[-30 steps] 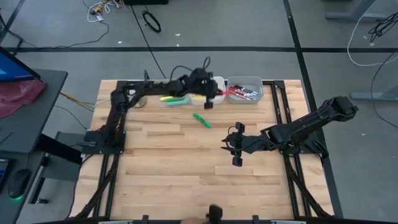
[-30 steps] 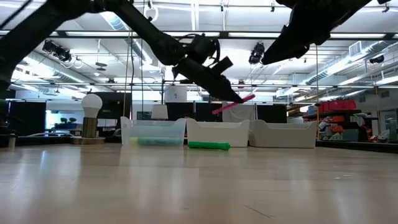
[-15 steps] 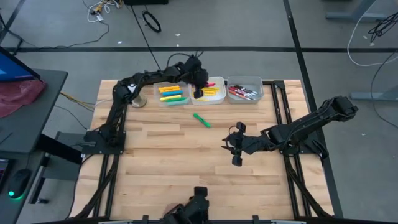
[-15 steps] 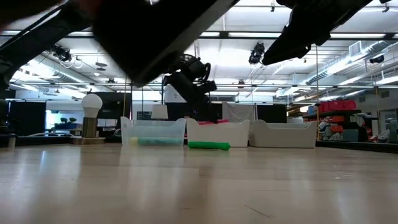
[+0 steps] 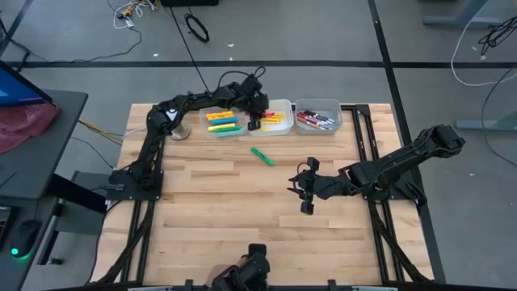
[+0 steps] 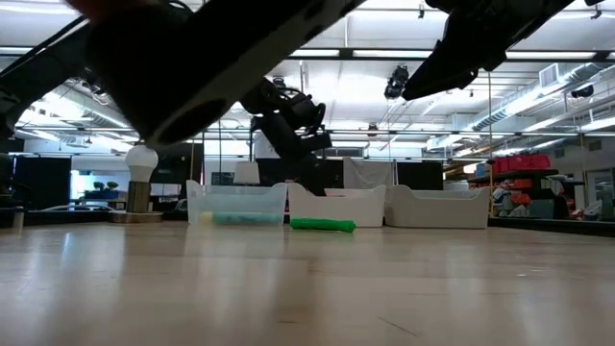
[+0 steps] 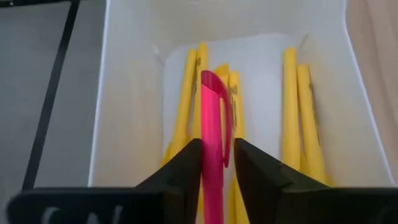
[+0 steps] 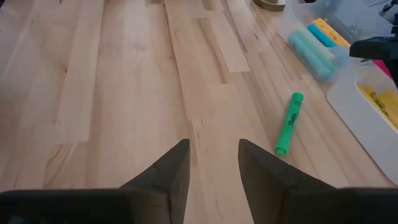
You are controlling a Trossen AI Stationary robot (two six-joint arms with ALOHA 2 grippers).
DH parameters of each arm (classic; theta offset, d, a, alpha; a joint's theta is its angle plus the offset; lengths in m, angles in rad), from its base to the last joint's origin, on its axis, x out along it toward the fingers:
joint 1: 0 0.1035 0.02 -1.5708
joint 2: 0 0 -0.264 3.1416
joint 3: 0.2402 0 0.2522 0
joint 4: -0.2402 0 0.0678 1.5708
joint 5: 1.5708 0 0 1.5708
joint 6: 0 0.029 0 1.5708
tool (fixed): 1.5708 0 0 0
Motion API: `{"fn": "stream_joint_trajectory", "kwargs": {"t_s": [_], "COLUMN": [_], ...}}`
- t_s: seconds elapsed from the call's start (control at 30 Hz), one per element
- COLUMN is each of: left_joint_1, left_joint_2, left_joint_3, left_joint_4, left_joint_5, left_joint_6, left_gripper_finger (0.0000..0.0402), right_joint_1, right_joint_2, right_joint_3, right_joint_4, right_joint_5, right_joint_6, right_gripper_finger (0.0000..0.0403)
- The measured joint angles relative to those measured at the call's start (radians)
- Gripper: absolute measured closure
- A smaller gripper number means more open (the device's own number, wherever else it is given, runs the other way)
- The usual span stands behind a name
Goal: Pick & Place Markers
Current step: Put the pink pen into the white bin, then put the green highlighter pen into the transparent bin
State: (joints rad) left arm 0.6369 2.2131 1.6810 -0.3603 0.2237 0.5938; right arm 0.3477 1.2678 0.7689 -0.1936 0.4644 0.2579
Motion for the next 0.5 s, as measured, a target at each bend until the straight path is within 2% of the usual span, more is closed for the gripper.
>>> {"fn": "stream_joint_trajectory", "kwargs": {"t_s": [0.23, 0.37, 0.5], "left_joint_1": [-0.006, -0.020, -0.037], "left_joint_2": [0.000, -0.012, -0.066], "left_joint_3": [0.000, -0.001, 0.026], "left_joint_4": [0.089, 0.122, 0.091], "left_joint_5": [0.030, 0.065, 0.036], "left_joint_6": [-0.068, -0.094, -0.116], "left_gripper_finger": [0.0256, 0.0247, 0.0249], "right_joint_1": [0.000, 0.000, 0.000], "right_joint_2": [0.000, 0.000, 0.000], "right_joint_3": [0.000, 0.000, 0.000], "right_joint_4": [0.001, 0.000, 0.002], "right_joint_5": [0.000, 0.000, 0.000], "right_joint_6": [0.003, 0.003, 0.003], "right_gripper_finger": [0.0266, 0.0266, 0.0266]}}
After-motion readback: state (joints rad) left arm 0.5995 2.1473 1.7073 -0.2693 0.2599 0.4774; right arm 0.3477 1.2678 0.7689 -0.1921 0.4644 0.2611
